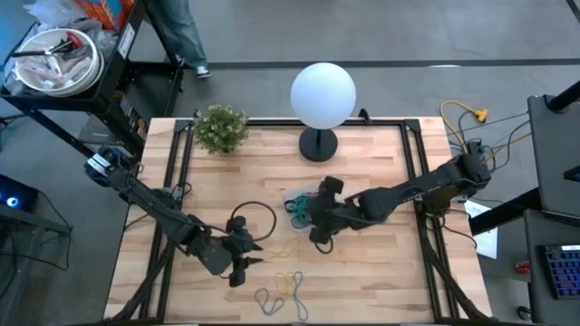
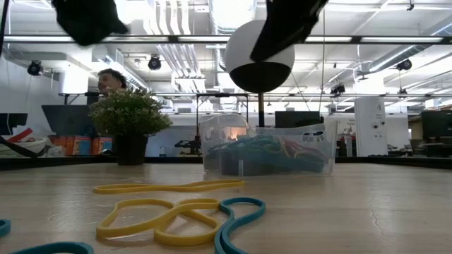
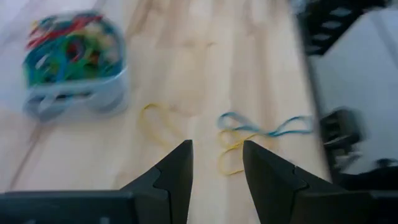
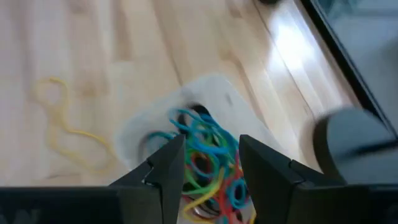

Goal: Pick and place rubber bands into bin
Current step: Put the yellow rubber band into the transparent bin

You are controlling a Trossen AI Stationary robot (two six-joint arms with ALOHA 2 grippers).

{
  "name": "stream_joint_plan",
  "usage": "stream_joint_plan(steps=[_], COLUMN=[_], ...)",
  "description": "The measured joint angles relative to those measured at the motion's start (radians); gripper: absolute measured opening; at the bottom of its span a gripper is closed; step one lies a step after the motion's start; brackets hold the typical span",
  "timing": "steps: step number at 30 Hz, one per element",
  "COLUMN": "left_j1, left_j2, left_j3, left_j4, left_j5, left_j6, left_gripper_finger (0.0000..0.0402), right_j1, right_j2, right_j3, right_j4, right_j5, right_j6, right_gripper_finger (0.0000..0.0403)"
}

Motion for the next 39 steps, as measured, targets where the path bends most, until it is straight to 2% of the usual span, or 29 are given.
stream_joint_plan(steps=[6, 12, 18, 23, 32, 35, 39], left_j1=[0.018, 0.028, 0.040, 0.050, 0.101, 0.133, 0.175], left_j2=[0.039, 0.133, 0.239, 0.283, 0.330, 0.353, 0.393], left_j3=[-0.073, -0.073, -0.069, -0.070, -0.043, -0.026, -0.001], left_j4=[0.024, 0.042, 0.133, 0.178, 0.215, 0.219, 0.215], left_j5=[0.001, 0.016, 0.056, 0.057, 0.062, 0.107, 0.215], left_j6=[-0.048, -0.022, -0.012, -0.009, 0.107, 0.140, 0.184], left_gripper_finger=[0.0125, 0.0125, 0.0125, 0.0125, 0.0125, 0.0125, 0.0125], right_j1=[0.085, 0.171, 0.240, 0.282, 0.338, 0.345, 0.344], right_j2=[-0.049, -0.077, -0.077, -0.077, -0.077, -0.077, -0.077], right_j3=[0.000, 0.000, 0.000, 0.000, 0.000, 0.000, 0.000], right_j4=[0.024, 0.023, 0.017, 0.015, 0.014, 0.014, 0.012], right_j5=[0.000, -0.002, -0.002, 0.000, 0.000, 0.000, 0.001], right_j6=[-0.028, -0.016, 0.050, 0.107, 0.171, 0.188, 0.214], right_gripper_finger=[0.0133, 0.0127, 0.0132, 0.0134, 0.0128, 0.0128, 0.0128])
